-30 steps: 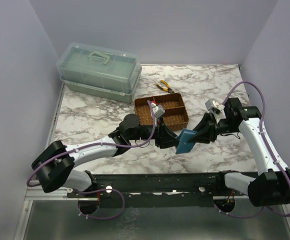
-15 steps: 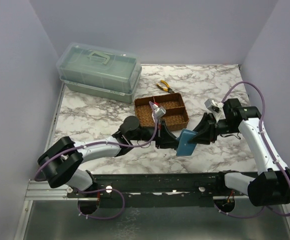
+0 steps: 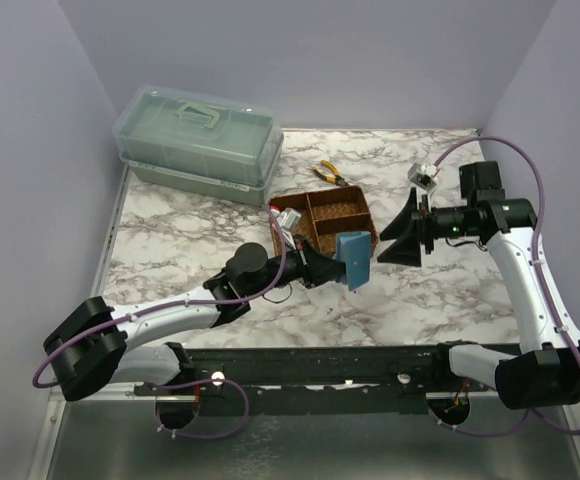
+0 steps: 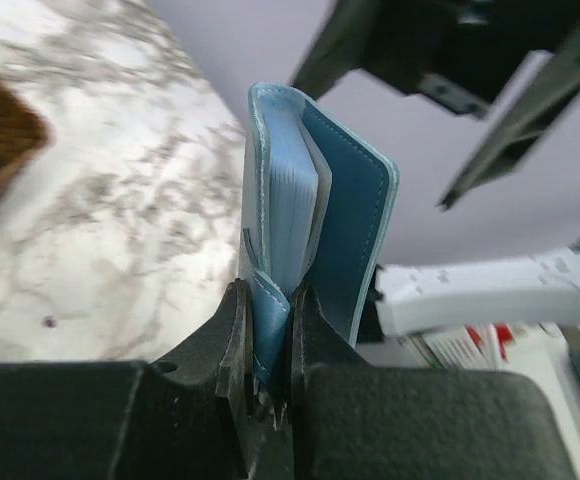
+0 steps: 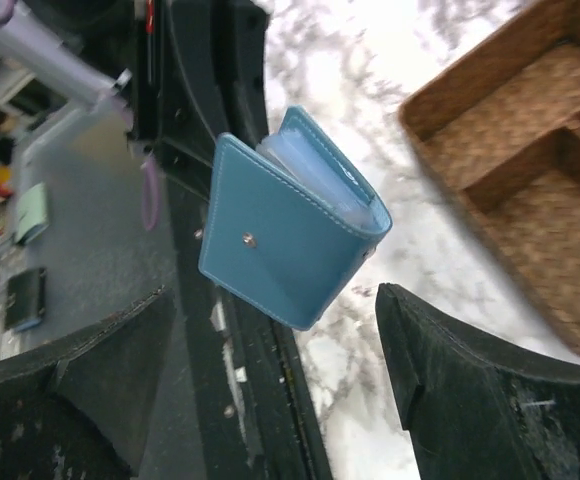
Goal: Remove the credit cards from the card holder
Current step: Open the card holder.
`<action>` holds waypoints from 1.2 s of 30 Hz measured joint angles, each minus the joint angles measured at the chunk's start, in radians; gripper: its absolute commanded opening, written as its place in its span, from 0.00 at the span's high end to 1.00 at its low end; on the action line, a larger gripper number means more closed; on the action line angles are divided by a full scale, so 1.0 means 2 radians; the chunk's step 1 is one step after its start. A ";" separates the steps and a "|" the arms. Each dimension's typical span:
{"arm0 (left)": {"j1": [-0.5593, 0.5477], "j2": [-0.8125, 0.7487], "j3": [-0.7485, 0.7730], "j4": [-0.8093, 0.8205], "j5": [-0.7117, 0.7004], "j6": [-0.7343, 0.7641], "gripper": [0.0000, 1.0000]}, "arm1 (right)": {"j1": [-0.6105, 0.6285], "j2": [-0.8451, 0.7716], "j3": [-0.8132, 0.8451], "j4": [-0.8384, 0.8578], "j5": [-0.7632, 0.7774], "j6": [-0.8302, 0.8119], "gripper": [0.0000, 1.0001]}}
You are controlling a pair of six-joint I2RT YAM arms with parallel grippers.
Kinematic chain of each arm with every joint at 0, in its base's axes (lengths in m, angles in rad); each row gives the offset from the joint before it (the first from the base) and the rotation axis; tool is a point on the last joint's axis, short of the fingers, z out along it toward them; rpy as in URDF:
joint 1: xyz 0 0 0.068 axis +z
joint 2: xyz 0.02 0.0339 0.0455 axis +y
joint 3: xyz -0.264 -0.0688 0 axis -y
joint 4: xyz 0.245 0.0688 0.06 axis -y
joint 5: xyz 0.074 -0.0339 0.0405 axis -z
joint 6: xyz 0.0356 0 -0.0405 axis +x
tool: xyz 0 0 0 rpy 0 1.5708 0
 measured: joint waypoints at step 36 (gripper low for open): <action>-0.192 0.149 0.344 -0.447 -0.516 0.018 1.00 | 0.001 -0.060 0.011 0.125 0.321 0.216 0.55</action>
